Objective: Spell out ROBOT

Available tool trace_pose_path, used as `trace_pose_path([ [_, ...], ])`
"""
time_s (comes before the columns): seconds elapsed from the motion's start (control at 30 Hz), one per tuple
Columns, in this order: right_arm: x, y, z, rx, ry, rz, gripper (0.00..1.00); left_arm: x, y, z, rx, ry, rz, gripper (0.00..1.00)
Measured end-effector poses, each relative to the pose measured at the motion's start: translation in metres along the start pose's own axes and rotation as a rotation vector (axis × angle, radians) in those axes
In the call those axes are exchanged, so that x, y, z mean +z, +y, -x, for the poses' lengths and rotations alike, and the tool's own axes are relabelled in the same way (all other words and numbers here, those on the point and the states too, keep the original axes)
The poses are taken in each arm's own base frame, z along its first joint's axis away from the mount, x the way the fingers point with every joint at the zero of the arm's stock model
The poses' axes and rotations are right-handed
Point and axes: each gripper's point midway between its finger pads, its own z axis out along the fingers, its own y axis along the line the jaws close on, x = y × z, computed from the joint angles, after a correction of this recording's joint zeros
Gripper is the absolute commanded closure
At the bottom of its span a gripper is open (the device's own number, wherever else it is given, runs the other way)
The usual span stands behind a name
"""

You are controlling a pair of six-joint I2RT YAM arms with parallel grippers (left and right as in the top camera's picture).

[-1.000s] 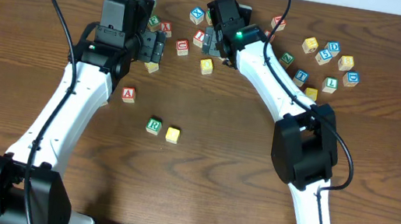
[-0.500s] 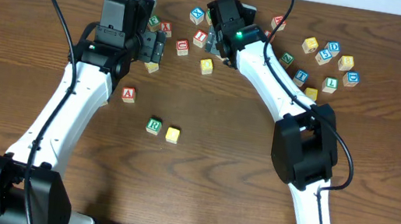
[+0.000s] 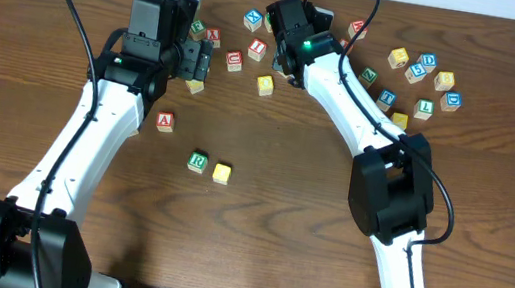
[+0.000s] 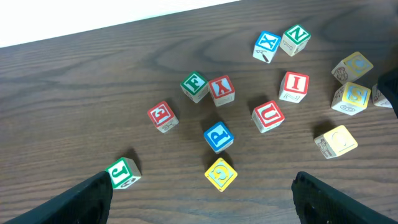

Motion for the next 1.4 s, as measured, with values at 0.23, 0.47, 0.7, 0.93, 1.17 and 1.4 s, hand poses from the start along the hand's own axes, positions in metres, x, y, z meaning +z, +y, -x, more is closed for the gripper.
trace_pose_path([
  [0.23, 0.0, -0.002, -0.001, -0.002, 0.007, -0.006, 0.23, 0.0, 0.0, -0.001, 0.001, 0.003, 0.0, 0.09],
  [0.47, 0.002, -0.006, 0.001, 0.005, 0.007, -0.012, 0.21, 0.0, 0.0, -0.001, 0.001, 0.003, 0.0, 0.09],
  [0.7, 0.003, -0.008, 0.002, 0.001, 0.007, -0.012, 0.21, 0.0, 0.0, -0.001, 0.001, 0.003, 0.0, 0.09],
  [0.93, 0.003, -0.006, 0.002, -0.017, 0.01, -0.001, 0.22, 0.0, 0.001, -0.001, 0.0, 0.003, 0.004, 0.09],
  [1.17, 0.003, -0.005, 0.001, -0.027, 0.015, 0.005, 0.23, 0.0, 0.042, -0.005, -0.054, 0.013, 0.092, 0.09],
  [1.4, 0.003, -0.005, 0.001, -0.033, 0.016, 0.008, 0.23, -0.007, 0.119, -0.021, -0.168, 0.032, 0.226, 0.09],
])
